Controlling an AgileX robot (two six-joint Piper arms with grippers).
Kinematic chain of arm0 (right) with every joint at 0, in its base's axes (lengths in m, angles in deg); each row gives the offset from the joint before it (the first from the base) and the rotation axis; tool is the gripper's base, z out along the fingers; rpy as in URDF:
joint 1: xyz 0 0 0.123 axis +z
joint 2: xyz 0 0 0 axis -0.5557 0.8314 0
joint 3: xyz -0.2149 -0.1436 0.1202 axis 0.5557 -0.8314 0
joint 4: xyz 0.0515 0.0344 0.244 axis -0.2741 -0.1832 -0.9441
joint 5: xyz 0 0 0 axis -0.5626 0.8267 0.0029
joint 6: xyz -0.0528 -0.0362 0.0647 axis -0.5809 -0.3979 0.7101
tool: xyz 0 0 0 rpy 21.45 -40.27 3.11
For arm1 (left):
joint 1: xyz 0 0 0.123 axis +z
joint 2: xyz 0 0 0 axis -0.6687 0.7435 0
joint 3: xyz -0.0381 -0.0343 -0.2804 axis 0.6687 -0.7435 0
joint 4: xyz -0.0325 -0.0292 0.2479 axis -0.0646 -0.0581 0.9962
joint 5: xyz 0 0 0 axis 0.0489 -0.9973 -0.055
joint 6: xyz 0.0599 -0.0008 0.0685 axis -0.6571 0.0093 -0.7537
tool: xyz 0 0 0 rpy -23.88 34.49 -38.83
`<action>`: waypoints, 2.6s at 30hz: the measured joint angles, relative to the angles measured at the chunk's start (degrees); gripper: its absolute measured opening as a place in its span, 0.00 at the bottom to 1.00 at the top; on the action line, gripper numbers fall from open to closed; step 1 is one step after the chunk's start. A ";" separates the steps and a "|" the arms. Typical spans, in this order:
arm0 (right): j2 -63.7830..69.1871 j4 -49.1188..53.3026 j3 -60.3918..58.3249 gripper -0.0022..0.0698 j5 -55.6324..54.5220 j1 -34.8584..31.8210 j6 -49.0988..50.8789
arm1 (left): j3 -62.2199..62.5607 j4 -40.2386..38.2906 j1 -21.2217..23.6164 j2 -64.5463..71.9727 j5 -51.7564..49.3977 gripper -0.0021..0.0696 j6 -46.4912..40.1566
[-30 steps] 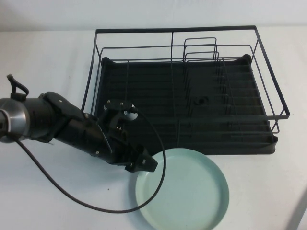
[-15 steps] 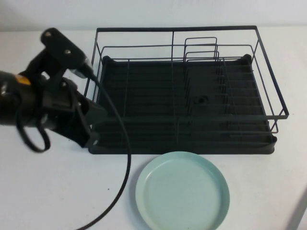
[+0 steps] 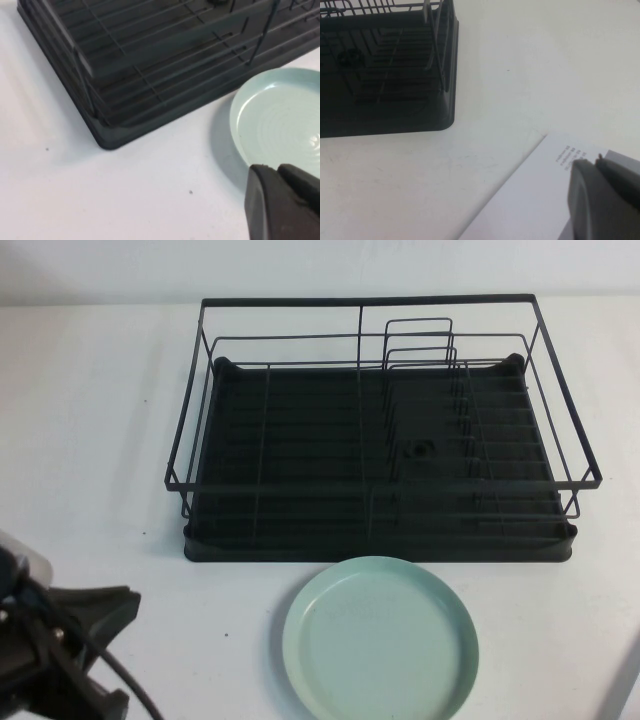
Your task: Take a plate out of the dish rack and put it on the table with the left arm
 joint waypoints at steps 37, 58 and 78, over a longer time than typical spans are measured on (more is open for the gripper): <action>0.00 -0.69 0.00 0.00 0.00 0.00 0.00 | -30.83 10.95 1.60 -31.80 27.40 0.03 19.96; 0.00 -0.69 0.00 0.00 0.00 0.00 0.00 | -30.88 19.77 13.19 -40.58 9.38 0.03 28.79; 0.00 -0.69 0.00 0.00 0.00 0.00 0.00 | -30.88 19.77 13.19 -40.58 9.38 0.03 28.79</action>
